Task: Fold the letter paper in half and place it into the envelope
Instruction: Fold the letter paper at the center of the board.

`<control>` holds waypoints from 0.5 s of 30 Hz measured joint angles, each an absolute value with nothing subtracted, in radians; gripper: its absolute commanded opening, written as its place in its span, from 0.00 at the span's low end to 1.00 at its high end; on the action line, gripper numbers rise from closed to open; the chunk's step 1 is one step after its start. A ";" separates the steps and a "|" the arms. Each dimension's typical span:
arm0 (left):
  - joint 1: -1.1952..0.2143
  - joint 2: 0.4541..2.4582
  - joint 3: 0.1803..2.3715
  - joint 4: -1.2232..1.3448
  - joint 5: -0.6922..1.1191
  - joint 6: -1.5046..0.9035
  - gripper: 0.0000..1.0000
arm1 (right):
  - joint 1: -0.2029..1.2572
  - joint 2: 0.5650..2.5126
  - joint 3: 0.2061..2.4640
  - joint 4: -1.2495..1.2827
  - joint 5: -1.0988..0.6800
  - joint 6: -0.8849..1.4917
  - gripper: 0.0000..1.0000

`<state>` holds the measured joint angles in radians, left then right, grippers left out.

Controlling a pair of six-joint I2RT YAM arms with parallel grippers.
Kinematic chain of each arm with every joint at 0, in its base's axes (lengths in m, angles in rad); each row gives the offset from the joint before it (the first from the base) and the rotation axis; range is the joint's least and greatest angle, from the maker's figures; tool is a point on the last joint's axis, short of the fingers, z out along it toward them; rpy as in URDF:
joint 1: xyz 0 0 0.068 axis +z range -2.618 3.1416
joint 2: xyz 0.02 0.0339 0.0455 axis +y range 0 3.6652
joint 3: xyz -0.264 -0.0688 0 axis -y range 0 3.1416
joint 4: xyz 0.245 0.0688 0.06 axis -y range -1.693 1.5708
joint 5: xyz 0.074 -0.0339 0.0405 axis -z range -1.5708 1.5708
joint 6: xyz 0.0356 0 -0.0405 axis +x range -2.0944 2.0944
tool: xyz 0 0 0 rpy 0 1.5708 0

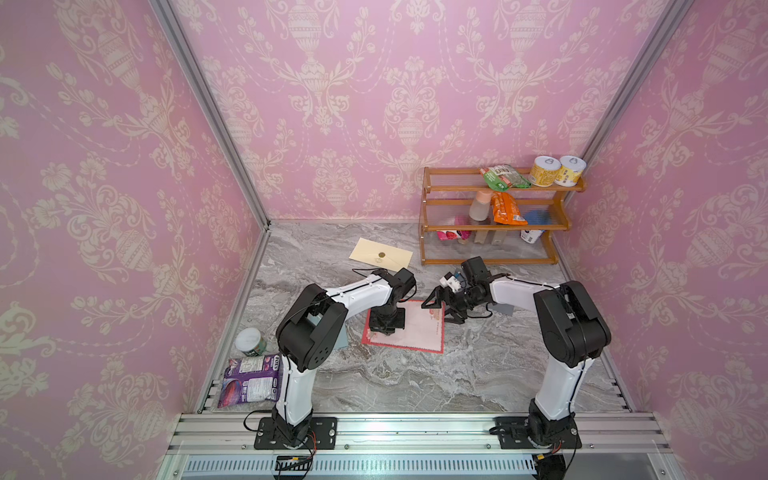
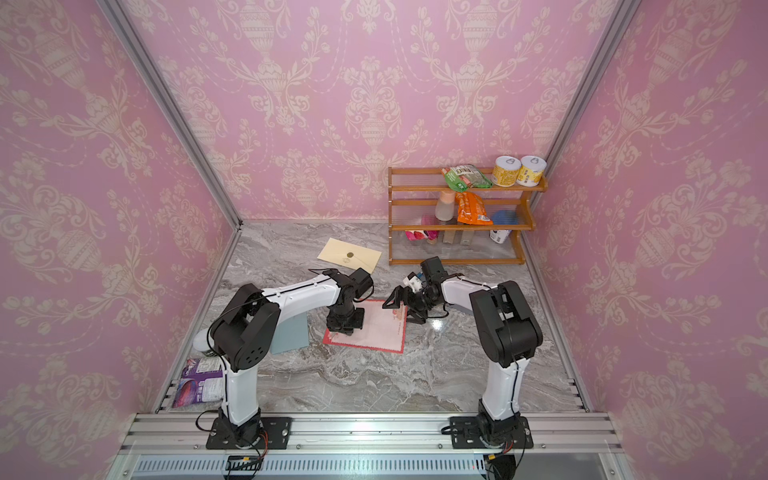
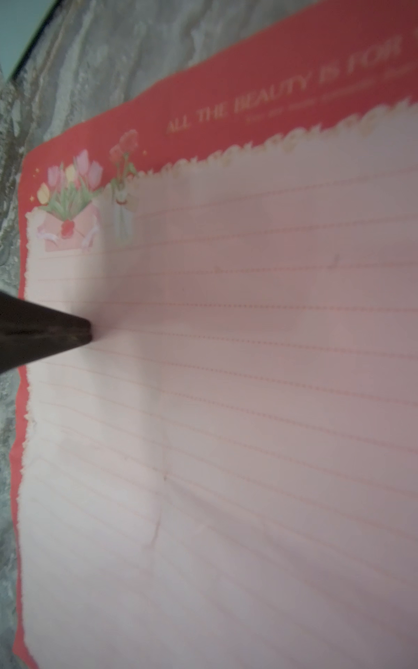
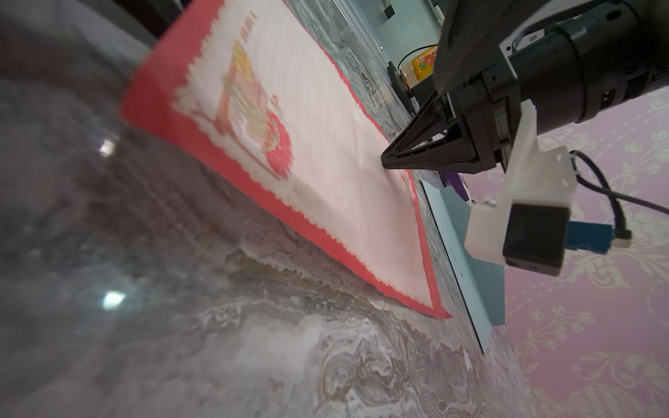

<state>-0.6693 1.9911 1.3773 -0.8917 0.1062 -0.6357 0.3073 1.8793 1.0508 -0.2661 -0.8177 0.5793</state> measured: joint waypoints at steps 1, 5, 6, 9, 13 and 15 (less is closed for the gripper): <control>-0.669 1.996 1.385 -0.891 0.110 -0.636 0.00 | 0.313 1.878 1.044 -0.257 -0.820 0.579 0.79; -0.669 2.015 1.413 -0.887 0.130 -0.637 0.00 | 0.327 1.876 1.021 -0.251 -0.813 0.599 0.59; -0.669 2.018 1.418 -0.886 0.134 -0.638 0.00 | 0.329 1.876 1.021 -0.262 -0.805 0.602 0.52; -0.669 2.036 1.447 -0.887 0.147 -0.644 0.00 | 0.330 1.876 1.023 -0.317 -0.762 0.582 0.32; -0.669 2.061 1.522 -0.899 0.147 -0.643 0.00 | 0.330 1.875 1.059 -0.458 -0.675 0.516 0.04; -0.669 2.064 1.569 -0.916 0.144 -0.640 0.00 | 0.330 1.874 1.090 -0.534 -0.630 0.487 0.00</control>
<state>-0.6693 2.0636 1.5692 -0.9161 0.1436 -0.6399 0.3298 1.8744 1.0901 -0.5339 -0.6300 0.4866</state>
